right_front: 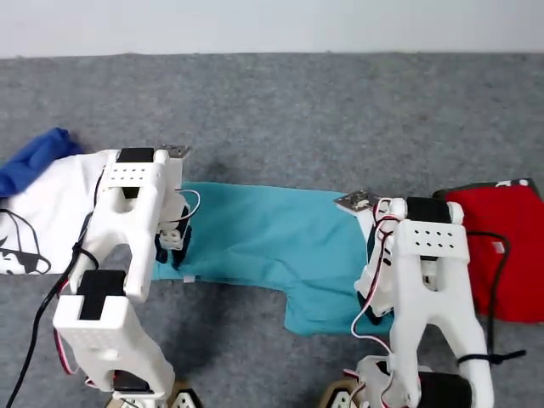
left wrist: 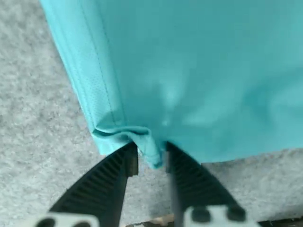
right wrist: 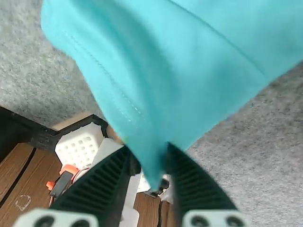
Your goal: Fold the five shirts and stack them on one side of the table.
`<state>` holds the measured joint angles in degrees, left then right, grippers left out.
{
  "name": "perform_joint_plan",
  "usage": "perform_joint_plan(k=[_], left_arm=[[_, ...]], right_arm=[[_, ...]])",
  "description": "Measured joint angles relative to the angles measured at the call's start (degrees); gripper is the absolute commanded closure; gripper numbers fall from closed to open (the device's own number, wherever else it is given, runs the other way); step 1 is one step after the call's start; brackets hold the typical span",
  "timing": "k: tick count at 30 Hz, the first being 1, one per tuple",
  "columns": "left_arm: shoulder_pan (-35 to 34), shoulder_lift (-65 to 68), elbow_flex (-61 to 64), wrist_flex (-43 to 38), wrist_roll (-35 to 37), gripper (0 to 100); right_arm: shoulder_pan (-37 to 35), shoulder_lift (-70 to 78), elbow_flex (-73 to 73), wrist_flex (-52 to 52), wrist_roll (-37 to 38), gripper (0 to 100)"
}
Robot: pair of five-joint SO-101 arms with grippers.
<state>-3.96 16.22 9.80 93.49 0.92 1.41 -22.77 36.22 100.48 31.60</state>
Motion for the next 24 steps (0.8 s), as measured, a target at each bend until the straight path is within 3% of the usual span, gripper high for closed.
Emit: perform_joint_plan(k=[8, 14, 19, 24], left_arm=[[-0.18, 0.00, -1.23, 2.20, 0.00, 84], [-4.66, 0.00, -9.41, 5.63, -2.99, 84], [-7.74, 0.00, -12.04, 5.80, -3.52, 84], [-6.42, 0.00, -12.92, 3.34, -3.52, 84]], right_arm=[[0.26, -9.41, 0.00, 0.00, -0.62, 81.9], [0.53, -13.63, 0.00, 0.00, -0.70, 82.0], [0.53, -15.47, 0.00, 0.00, -0.79, 82.1], [2.55, -15.56, -0.62, -0.53, -0.79, 82.1]])
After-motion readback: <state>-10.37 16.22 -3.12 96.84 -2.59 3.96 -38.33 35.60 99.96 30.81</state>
